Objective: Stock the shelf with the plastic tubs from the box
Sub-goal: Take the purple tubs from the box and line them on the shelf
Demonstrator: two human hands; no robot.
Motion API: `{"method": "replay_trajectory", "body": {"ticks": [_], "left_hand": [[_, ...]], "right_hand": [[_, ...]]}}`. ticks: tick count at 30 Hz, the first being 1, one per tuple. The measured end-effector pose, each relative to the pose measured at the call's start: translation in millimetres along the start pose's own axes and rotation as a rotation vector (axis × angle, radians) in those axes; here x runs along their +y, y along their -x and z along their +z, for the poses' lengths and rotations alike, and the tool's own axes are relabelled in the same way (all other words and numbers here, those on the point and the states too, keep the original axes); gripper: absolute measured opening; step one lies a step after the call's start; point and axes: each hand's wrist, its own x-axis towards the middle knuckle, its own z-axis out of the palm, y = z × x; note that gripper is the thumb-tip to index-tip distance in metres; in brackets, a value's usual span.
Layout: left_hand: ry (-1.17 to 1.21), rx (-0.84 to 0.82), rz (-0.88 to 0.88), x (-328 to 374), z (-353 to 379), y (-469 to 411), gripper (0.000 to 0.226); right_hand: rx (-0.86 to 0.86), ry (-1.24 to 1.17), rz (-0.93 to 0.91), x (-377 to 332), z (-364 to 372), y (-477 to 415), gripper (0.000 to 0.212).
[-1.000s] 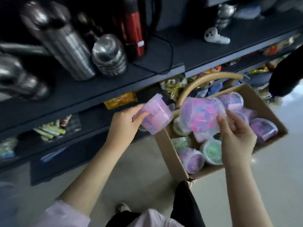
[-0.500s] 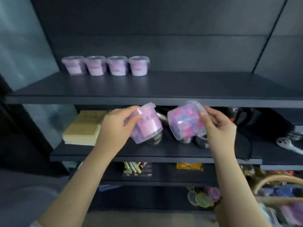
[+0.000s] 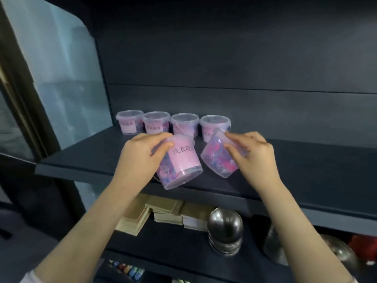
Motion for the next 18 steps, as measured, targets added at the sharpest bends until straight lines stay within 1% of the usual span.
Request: {"method": "replay_trajectory", "body": {"ticks": [3, 6, 9, 11, 12, 14, 15, 18], "left_hand": [[-0.035, -0.03, -0.014, -18.7, 8.5, -22.9, 0.025], [-0.142, -0.076, -0.02, -40.1, 15.8, -36.3, 0.028], [-0.171, -0.07, -0.049, -62.8, 19.6, -41.6, 0.028], [-0.186, -0.055, 0.006, -78.0, 21.2, -45.0, 0.027], [-0.21, -0.064, 0.049, -86.9, 22.1, -47.0, 0.028], [-0.239, -0.141, 0.109, -107.3, 23.2, -51.7, 0.029], [-0.217, -0.197, 0.113, -118.2, 23.5, -54.3, 0.03], [-0.055, -0.339, 0.082, -152.2, 23.5, -62.8, 0.039]], "right_hand": [[-0.073, 0.029, -0.079, 11.4, 22.5, -25.5, 0.032], [-0.166, 0.015, -0.128, 13.8, 43.8, -43.1, 0.036], [-0.33, 0.038, -0.137, 6.2, 68.1, -49.8, 0.046], [-0.448, -0.027, -0.13, 0.3, 80.8, -52.9, 0.055], [-0.457, -0.076, -0.117, -0.5, 85.8, -55.7, 0.056], [-0.392, -0.12, -0.073, 1.1, 92.2, -62.1, 0.047], [-0.382, -0.11, -0.043, 3.3, 93.9, -65.3, 0.043], [-0.475, -0.136, 0.024, 9.9, 98.3, -73.1, 0.039]]}}
